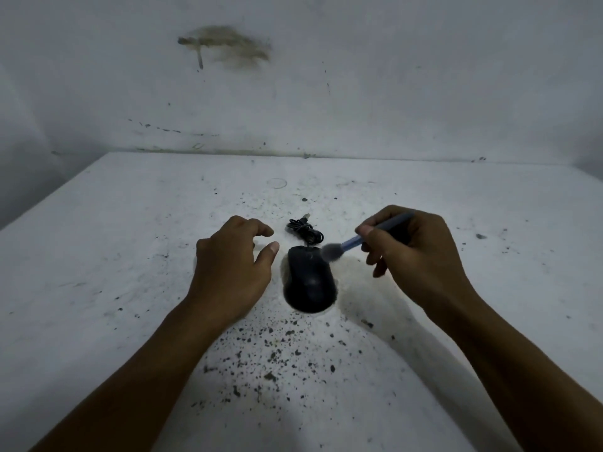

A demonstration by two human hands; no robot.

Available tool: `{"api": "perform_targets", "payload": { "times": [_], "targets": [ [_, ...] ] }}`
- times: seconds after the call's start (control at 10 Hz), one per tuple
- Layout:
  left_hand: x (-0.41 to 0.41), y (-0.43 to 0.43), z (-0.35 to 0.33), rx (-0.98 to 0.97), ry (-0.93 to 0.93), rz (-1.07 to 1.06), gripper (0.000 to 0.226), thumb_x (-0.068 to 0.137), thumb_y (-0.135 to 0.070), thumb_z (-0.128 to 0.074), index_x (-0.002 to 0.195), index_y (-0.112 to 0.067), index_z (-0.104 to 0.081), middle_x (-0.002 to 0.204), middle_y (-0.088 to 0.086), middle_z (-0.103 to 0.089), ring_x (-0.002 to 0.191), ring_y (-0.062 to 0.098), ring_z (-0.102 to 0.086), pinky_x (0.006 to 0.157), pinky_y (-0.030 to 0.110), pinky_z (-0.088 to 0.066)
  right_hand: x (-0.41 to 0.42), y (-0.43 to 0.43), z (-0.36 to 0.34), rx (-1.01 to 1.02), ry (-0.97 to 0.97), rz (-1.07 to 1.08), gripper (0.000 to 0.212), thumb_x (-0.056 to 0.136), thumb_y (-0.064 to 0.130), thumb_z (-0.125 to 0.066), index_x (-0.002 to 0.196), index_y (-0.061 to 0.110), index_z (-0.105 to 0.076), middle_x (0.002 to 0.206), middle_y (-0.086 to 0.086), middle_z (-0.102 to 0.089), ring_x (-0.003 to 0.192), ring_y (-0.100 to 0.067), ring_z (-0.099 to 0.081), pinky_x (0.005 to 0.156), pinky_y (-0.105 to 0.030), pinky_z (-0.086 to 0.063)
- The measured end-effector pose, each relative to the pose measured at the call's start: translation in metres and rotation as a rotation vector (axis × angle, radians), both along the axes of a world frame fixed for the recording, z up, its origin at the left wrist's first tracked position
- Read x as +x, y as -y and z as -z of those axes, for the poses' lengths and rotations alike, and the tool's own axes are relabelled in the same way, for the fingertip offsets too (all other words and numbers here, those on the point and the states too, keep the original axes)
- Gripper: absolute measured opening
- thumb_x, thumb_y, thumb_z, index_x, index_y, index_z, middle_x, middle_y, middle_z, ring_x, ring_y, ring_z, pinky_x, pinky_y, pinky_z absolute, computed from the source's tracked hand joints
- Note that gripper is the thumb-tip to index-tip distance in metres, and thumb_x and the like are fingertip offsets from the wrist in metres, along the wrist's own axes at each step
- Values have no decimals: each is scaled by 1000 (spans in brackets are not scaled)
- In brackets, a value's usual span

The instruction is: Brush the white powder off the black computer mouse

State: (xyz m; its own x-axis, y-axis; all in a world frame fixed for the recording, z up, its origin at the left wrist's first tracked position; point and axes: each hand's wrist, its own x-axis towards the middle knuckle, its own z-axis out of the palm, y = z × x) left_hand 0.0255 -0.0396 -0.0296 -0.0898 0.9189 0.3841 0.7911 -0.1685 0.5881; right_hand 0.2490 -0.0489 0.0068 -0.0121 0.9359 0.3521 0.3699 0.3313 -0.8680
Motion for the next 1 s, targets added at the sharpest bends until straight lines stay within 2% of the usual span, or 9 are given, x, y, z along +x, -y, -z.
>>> {"api": "perform_targets", "payload": {
  "times": [0.2, 0.3, 0.4, 0.5, 0.6, 0.7, 0.8, 0.9, 1.0],
  "targets": [
    [-1, -1, 2, -13, -96, -41, 24, 88, -34, -60, 110, -24, -63, 117, -3, -63, 99, 19, -63, 96, 43, -39, 7, -30, 8, 15, -87, 195, 9, 80, 5, -71, 80, 14, -72, 71, -4, -75, 64, -18, -75, 53, -30, -60],
    [-1, -1, 2, -7, -99, -47, 23, 88, -34, -60, 110, -24, -63, 117, -2, -63, 99, 20, -63, 96, 44, -38, 10, -46, 18, 2, 158, 331, 4, 80, 15, -75, 82, 16, -72, 76, -1, -74, 64, -19, -72, 58, -36, -61],
    [-1, -1, 3, 5, -103, -49, 23, 88, -33, -60, 109, -25, -62, 116, -2, -63, 99, 20, -63, 96, 45, -39, 7, -53, 27, -7, 424, 422, 7, 78, 25, -76, 83, 22, -71, 75, 5, -70, 60, -8, -61, 52, -22, -47],
    [-1, -2, 4, 8, -103, -57, 22, 88, -34, -61, 108, -26, -62, 116, -3, -63, 99, 19, -62, 95, 44, -37, 0, -53, 34, -38, 556, 445, 4, 76, 25, -72, 75, 22, -69, 68, 6, -67, 61, -12, -61, 57, -26, -52],
    [-2, -3, 5, 9, -104, -55, 22, 87, -34, -61, 108, -26, -62, 116, -3, -62, 99, 19, -62, 95, 43, -36, -5, -53, 41, -57, 623, 506, 7, 71, 24, -69, 67, 20, -65, 59, 6, -62, 55, -13, -58, 50, -24, -46],
    [-2, -3, 5, 9, -110, -55, 22, 87, -34, -61, 108, -26, -62, 115, -2, -62, 98, 20, -62, 94, 42, -36, -7, -53, 44, -52, 642, 564, 8, 69, 24, -69, 64, 20, -64, 54, 7, -58, 50, -11, -53, 47, -21, -39],
    [-3, -5, 6, 21, -121, -57, 22, 87, -35, -61, 107, -26, -62, 115, -2, -63, 98, 19, -62, 94, 42, -36, -7, -53, 46, -46, 653, 580, 9, 69, 24, -68, 62, 21, -63, 53, 7, -58, 50, -13, -55, 49, -26, -49],
    [-2, -3, 8, 29, -124, -51, 22, 87, -36, -61, 107, -27, -62, 115, -3, -62, 99, 18, -62, 94, 42, -37, -7, -50, 47, -62, 666, 568, 12, 72, 27, -68, 63, 20, -63, 54, 7, -58, 51, -12, -56, 50, -25, -47],
    [-1, -6, 7, 49, -126, -54, 22, 87, -36, -60, 108, -27, -62, 115, -3, -62, 98, 19, -61, 93, 41, -37, 1, -50, 37, -44, 578, 535, 30, 82, 47, -66, 68, 21, -60, 62, 8, -61, 57, -11, -56, 58, -26, -46]
  ]
}}
